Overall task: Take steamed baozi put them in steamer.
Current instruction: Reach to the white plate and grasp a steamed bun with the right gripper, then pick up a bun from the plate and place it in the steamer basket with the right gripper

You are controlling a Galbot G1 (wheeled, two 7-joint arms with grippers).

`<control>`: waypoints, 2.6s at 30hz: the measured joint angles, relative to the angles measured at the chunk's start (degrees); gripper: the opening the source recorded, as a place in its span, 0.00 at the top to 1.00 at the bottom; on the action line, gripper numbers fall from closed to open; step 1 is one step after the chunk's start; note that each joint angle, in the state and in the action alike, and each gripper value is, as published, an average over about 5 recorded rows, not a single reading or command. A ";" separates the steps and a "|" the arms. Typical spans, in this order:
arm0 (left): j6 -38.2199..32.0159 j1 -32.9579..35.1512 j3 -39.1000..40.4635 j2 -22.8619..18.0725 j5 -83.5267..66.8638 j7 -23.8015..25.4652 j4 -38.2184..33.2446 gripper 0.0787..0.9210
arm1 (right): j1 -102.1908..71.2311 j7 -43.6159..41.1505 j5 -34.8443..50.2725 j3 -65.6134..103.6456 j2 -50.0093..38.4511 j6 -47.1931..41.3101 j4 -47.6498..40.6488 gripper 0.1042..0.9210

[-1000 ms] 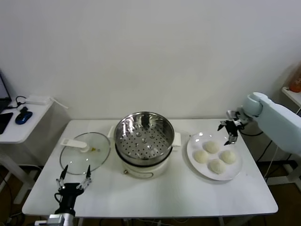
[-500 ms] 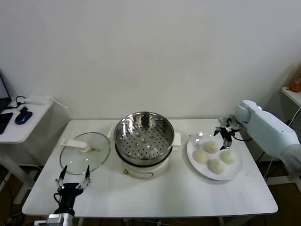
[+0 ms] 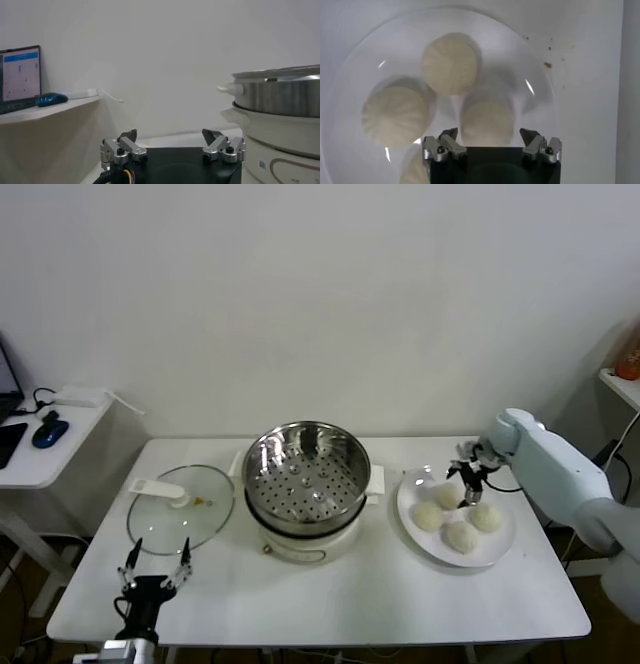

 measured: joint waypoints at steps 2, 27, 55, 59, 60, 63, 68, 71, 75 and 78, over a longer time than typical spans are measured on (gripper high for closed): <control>0.00 0.03 0.00 -0.01 0.00 -0.01 0.02 0.12 | -0.10 0.00 -0.31 0.40 0.26 0.04 -0.45 0.12; -0.46 0.66 -0.17 -0.09 -0.01 -0.14 0.32 0.12 | -0.49 -0.66 -1.93 3.33 1.06 0.65 -2.42 0.28; 0.40 1.28 -0.50 -0.52 0.81 -0.12 -0.63 0.12 | 17.30 -2.91 5.37 -13.53 -5.20 7.93 19.83 0.29; 0.79 1.09 -0.29 -0.76 1.19 -0.19 -0.75 0.12 | 22.88 -2.96 7.32 -17.57 -4.88 9.65 25.20 0.29; 0.89 1.04 -0.24 -0.80 1.26 -0.22 -0.79 0.12 | 24.12 -2.96 7.61 -18.41 -4.67 10.06 26.41 0.29; 1.18 0.95 -0.13 -0.87 1.38 -0.34 -0.94 0.12 | 27.26 -2.86 8.00 -20.51 -3.67 11.28 29.73 0.29; 1.57 1.14 -0.10 -0.87 1.41 -0.31 -1.39 0.12 | 29.95 -2.43 6.86 -22.34 -0.68 13.39 33.19 0.29; 1.79 1.43 -0.21 -0.86 1.47 -0.19 -1.84 0.12 | 30.17 -2.25 5.23 -22.70 1.95 14.59 34.02 0.29; 1.97 1.74 -0.58 -0.69 1.52 -0.18 -2.57 0.12 | 29.13 -2.07 2.16 -22.61 5.99 16.32 33.95 0.29; 1.99 2.09 -0.83 -0.52 1.51 -0.19 -3.09 0.12 | 27.77 -1.80 -0.68 -22.18 9.02 17.76 33.24 0.29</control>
